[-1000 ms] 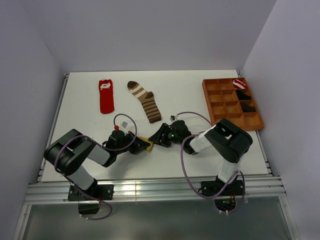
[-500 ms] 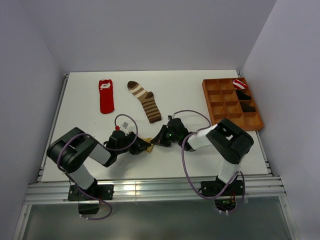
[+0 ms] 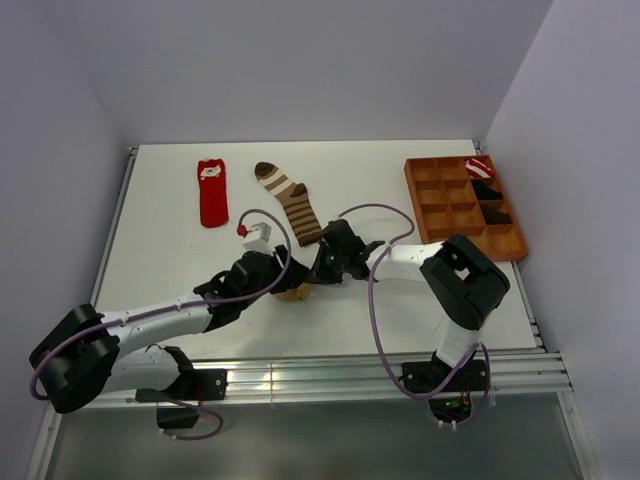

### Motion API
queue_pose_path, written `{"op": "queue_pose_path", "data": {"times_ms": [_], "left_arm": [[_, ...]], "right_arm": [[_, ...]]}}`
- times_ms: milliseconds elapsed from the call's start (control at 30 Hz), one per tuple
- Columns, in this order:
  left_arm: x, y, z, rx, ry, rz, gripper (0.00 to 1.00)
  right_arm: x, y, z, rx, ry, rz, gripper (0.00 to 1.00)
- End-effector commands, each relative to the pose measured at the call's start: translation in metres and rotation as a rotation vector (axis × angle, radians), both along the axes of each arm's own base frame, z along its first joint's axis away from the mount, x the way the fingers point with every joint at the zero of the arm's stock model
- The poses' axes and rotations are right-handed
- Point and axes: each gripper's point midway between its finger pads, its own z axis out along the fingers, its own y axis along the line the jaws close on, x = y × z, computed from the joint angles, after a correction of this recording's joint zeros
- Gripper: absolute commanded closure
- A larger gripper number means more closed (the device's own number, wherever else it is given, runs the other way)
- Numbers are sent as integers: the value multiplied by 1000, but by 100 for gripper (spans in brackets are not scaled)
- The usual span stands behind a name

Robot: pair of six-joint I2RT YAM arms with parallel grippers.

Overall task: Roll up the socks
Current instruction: Roll the sock at the center of the board.

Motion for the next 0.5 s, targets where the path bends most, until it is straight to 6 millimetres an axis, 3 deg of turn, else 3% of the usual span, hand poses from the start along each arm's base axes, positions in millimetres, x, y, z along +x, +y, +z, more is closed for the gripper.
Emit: {"op": "queue_pose_path", "data": {"times_ms": [0, 233, 467], "left_arm": [[0, 21, -8, 293, -117, 38, 41], [-22, -6, -25, 522, -206, -41, 44], [-26, -22, -40, 693, -268, -31, 47]], "right_arm": [[-4, -10, 2, -103, 17, 16, 100], [-4, -9, 7, -146, 38, 28, 100], [-6, -9, 7, -159, 57, 44, 100]]}}
